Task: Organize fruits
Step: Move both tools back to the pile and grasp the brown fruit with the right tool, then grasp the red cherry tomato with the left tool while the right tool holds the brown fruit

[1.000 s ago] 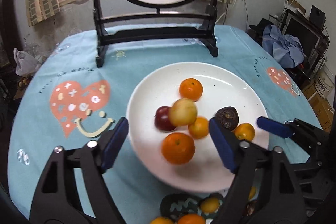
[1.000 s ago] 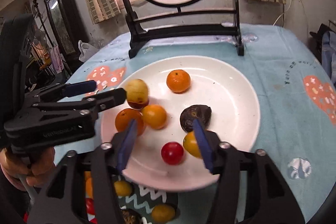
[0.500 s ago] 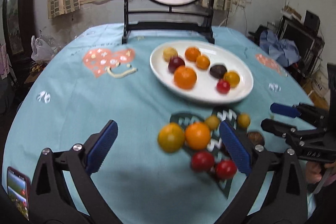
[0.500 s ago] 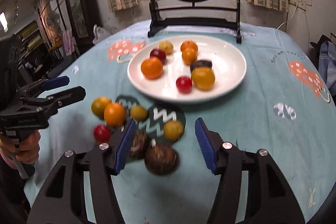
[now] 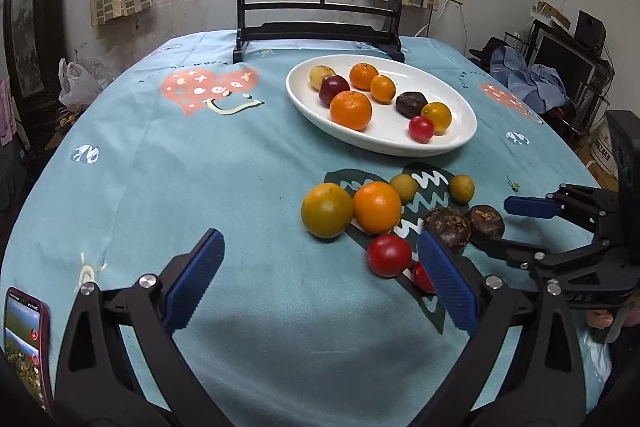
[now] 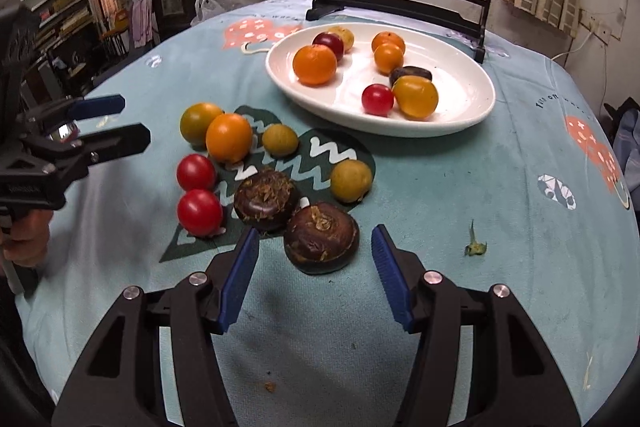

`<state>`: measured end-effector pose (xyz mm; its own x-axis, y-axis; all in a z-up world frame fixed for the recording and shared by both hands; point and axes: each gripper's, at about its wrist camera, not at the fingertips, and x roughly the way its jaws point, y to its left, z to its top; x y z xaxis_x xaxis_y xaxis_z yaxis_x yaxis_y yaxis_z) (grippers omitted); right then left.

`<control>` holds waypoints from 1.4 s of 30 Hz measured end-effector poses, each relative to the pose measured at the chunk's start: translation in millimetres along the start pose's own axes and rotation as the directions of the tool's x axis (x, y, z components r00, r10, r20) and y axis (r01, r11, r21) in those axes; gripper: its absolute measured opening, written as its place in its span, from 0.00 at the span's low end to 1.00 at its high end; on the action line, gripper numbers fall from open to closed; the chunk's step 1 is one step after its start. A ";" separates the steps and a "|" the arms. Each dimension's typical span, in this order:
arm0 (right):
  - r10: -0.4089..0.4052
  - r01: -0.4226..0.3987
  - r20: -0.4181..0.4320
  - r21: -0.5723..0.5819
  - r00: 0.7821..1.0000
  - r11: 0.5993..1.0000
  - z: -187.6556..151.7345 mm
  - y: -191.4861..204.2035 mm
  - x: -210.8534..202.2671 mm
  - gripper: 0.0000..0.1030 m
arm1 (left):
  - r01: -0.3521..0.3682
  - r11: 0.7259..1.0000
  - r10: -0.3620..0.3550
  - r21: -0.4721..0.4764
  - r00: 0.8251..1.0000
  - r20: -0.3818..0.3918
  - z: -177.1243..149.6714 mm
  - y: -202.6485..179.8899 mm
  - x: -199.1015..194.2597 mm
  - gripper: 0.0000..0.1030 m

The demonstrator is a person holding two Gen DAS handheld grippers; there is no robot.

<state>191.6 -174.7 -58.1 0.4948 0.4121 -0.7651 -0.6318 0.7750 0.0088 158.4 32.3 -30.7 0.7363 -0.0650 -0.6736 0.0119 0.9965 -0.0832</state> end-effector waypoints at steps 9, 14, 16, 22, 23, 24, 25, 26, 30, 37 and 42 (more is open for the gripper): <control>-0.040 0.039 -0.024 -0.049 0.999 0.998 0.0 3.7 16.0 0.52 | 0.017 0.999 -0.017 0.029 1.000 0.010 -3.5 -8.1 -5.1 0.96; -0.017 0.017 -0.028 -0.011 0.999 1.000 0.7 -3.2 14.8 0.42 | 0.021 0.999 -0.021 0.037 1.000 0.000 -3.8 -8.7 -3.1 0.96; 0.001 0.000 -0.018 0.041 1.000 0.999 2.1 -11.6 9.8 0.41 | 0.040 0.998 -0.039 0.042 0.999 -0.008 -4.5 -10.5 -2.7 0.96; 0.022 -0.038 0.060 0.278 0.998 0.960 4.0 -53.5 -9.0 0.42 | 0.172 0.972 -0.165 0.159 0.985 -0.051 -13.0 -39.7 -3.3 0.88; 0.016 -0.032 0.055 0.300 0.998 0.953 3.1 -57.7 -8.7 0.42 | 0.184 0.966 -0.176 0.184 0.983 -0.060 -15.4 -45.7 -2.8 0.83; 0.017 -0.031 0.049 0.314 0.999 0.949 2.4 -59.8 -8.1 0.41 | 0.196 0.958 -0.184 0.211 0.980 -0.077 -18.7 -53.0 -0.7 0.78; 0.018 -0.032 0.045 0.320 0.999 0.947 1.1 -60.8 -7.7 0.41 | 0.204 0.952 -0.186 0.228 0.978 -0.095 -20.7 -58.3 2.2 0.70; 0.019 -0.031 0.041 0.324 0.999 0.946 0.6 -60.7 -7.2 0.41 | 0.208 0.948 -0.185 0.241 0.976 -0.113 -22.6 -62.9 5.6 0.65; 0.019 -0.031 0.044 0.306 0.999 0.951 2.4 -56.1 -9.3 0.41 | 0.236 0.944 -0.198 0.230 0.965 -0.173 -24.6 -71.0 18.4 0.51; 0.031 -0.045 0.052 0.294 0.998 0.955 2.5 -52.7 -11.6 0.42 | 0.210 0.964 -0.178 0.164 0.965 -0.193 -16.3 -68.2 34.9 0.43; 0.032 -0.048 0.059 0.292 0.998 0.955 2.7 -51.0 -13.5 0.42 | 0.173 0.968 -0.138 0.183 0.972 -0.188 -12.9 -74.0 41.2 0.39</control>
<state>218.7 -218.6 -46.5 0.5086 0.4644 -0.7250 -0.4534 0.8603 0.2331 179.1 -44.8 -61.7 0.5875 -0.2108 -0.7813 0.2622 0.9630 -0.0626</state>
